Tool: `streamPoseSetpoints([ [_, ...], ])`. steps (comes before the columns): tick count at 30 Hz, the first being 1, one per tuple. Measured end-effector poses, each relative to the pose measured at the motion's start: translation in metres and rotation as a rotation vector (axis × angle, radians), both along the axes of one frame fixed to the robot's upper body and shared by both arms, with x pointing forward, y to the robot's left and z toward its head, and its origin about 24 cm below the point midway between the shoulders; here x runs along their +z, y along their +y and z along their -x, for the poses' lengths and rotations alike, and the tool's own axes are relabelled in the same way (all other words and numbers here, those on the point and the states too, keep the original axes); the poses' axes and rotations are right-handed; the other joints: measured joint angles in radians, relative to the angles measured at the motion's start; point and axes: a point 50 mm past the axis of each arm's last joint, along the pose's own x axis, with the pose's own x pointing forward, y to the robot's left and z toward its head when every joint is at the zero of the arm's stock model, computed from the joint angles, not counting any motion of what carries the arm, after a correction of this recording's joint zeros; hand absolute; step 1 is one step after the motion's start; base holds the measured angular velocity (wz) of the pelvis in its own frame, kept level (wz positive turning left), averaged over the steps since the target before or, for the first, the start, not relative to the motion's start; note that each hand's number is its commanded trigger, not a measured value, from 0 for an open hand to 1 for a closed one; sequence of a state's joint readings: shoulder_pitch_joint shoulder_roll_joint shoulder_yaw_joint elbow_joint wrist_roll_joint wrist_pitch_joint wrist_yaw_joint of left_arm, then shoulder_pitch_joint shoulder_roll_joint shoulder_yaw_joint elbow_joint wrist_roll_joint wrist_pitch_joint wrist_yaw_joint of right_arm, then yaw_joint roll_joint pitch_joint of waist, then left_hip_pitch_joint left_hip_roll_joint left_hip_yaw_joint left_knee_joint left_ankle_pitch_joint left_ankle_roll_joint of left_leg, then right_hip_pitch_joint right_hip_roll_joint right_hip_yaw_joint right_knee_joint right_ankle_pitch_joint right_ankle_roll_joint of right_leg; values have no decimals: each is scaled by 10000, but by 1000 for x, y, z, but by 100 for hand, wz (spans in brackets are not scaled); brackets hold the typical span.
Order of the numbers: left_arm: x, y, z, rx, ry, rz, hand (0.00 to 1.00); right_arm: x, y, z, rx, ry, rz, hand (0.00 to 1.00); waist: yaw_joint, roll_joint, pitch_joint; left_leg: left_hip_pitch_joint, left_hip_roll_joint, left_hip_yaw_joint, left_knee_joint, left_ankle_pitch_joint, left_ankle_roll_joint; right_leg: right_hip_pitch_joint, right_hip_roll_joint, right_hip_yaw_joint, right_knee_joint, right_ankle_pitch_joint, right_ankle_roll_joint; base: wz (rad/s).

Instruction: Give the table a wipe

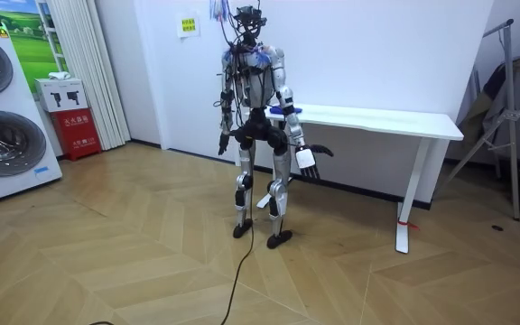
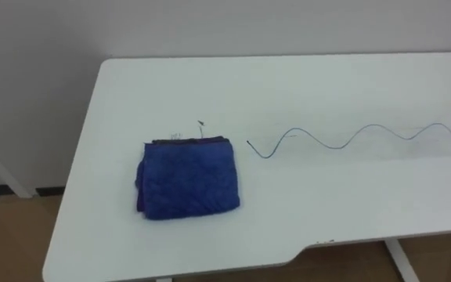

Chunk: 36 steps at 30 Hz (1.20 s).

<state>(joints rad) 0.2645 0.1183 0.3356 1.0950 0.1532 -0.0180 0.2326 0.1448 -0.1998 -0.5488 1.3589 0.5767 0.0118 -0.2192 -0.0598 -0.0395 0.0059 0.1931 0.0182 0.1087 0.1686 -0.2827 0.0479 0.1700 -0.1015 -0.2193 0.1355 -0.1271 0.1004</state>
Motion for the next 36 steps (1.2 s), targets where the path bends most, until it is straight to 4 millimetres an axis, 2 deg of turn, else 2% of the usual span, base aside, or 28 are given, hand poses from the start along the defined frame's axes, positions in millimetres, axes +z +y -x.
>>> streamPoseSetpoints([
  [2,2,5,-4,-109,-70,-161,0,7,-16,-6,-282,93,661,0,0,-58,-27,4,3,31,-7,0,0,-29,12,29,7,0,0,-11],
  [4,4,10,-4,-114,-97,-303,0,18,-38,-31,-531,-142,1743,0,25,-148,-67,3,-3,174,-1,0,0,-134,45,232,28,1,0,-22],
  [5,4,11,-4,-130,-65,-321,0,22,-43,-39,-553,-225,2007,0,23,-154,-63,-6,1,210,3,0,0,-164,50,213,36,1,-1,-20],
  [7,5,13,-6,-183,-116,-380,0,39,-66,-69,-495,-633,3057,0,22,-198,-70,-86,-9,264,-3,0,0,-285,50,230,63,1,-1,-9],
  [10,8,18,-9,-348,-247,-547,0,62,-89,-94,-95,-732,4544,0,91,-284,-68,-108,-3,272,-21,4,-8,-312,90,235,70,1,-1,0],
  [12,10,20,-11,-497,-269,-595,0,76,-96,-112,540,-785,5501,0,111,-354,-87,-191,18,294,21,22,-37,-459,118,252,122,1,-1,-5],
  [14,10,21,-14,-673,-247,-627,0,91,-100,-129,1233,-891,6503,0,153,-424,-54,-279,27,251,52,41,-55,-541,126,268,165,1,-1,0],
  [16,10,20,-17,-895,-171,-597,0,110,-101,-153,2413,-1023,7874,0,222,-413,-82,-316,40,221,94,44,-60,-558,131,213,151,1,-2,0],
  [17,10,20,-18,-992,-151,-577,0,114,-101,-158,2701,-1040,8181,0,267,-441,-74,-323,41,218,94,45,-60,-569,131,218,154,0,-2,0],
  [21,9,16,-22,-1608,-117,-356,0,158,-93,-201,4961,-1830,10846,0,474,-433,-21,-414,48,224,93,52,-71,-696,132,230,152,0,-3,-2],
  [23,9,16,-22,-1682,-84,-261,0,177,-84,-217,6052,-2195,12098,0,442,-414,-14,-409,53,124,92,56,-77,-694,151,235,147,-5,-10,2],
  [25,8,14,-26,-1786,-197,-167,0,210,-66,-237,7334,-2752,14034,0,515,-372,2,-416,54,53,78,69,-97,-720,155,243,148,-19,-35,5],
  [27,9,14,-27,-1811,-235,-185,0,227,-53,-246,8158,-3048,15349,0,652,-375,0,-422,66,-55,77,81,-118,-723,168,222,149,-22,-40,2],
  [33,7,5,-43,-2461,-459,4,0,256,-1,-269,10718,-4377,17382,0,1120,-436,10,-473,70,-109,62,84,-122,-732,170,232,153,-40,-69,3],
  [36,6,2,-45,-2952,-355,41,0,259,22,-280,11658,-5031,17613,0,1435,-457,-1,-401,69,-470,59,85,-123,-704,177,224,193,-62,-106,3],
])
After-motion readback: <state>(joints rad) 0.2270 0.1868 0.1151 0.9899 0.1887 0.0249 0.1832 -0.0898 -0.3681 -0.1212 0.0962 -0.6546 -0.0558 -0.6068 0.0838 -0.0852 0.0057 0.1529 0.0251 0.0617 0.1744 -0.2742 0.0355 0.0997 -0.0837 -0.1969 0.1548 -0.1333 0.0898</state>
